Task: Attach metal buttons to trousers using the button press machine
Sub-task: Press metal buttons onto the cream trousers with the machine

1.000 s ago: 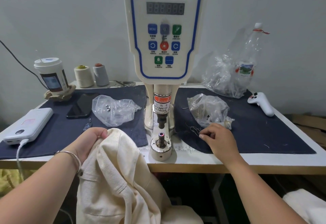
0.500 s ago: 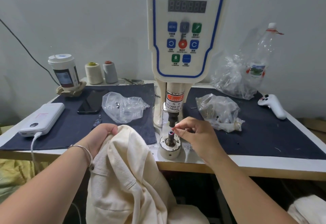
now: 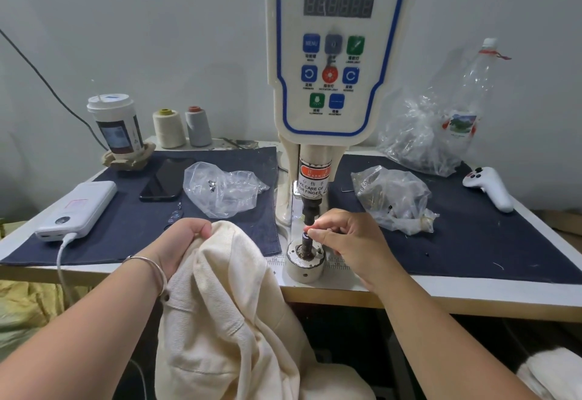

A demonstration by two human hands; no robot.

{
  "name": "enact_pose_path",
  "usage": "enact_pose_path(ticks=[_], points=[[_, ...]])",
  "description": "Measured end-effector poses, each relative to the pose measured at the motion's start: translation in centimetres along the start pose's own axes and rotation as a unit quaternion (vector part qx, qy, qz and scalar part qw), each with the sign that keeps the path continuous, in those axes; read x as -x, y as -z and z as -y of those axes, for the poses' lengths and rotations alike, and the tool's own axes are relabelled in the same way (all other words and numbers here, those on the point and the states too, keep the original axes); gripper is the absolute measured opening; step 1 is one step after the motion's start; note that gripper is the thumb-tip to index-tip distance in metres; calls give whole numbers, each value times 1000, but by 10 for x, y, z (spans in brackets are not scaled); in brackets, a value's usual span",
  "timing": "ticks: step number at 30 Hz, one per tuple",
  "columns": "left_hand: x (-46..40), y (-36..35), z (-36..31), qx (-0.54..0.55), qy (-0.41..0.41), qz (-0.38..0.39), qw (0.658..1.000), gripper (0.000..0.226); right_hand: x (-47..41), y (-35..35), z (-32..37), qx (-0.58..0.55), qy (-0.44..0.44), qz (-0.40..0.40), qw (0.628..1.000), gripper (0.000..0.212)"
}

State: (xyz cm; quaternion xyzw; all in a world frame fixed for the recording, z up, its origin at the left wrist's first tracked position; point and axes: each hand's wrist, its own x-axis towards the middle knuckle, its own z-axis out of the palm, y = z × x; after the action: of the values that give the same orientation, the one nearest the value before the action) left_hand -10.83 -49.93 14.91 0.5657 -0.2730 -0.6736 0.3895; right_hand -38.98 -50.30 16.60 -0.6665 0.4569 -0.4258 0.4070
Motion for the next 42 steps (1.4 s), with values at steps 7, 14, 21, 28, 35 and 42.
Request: enact_pose_path(ticks=[7,14,21,28,35,42], points=[[4,-1,-1,3,2,16,1000,6,-1,2,3,35,9,3,999,6],[17,-8,0,-4,0,11,1000,8,9,6,5,15,4,-1,1000,13],[73,-25,-11,-105,-2,144,984,29,34,19,26,-51,26,-93,994,22],[143,-77,-37,-271,-40,343,898,33,70,-2,61,-176,53,186,965,43],[167,-89,-45,-266,-59,400,875,60,77,34,73,-176,-77,444,875,79],[145,-67,-29,-408,-33,312,857,40,79,59,56,-249,-129,367,887,40]])
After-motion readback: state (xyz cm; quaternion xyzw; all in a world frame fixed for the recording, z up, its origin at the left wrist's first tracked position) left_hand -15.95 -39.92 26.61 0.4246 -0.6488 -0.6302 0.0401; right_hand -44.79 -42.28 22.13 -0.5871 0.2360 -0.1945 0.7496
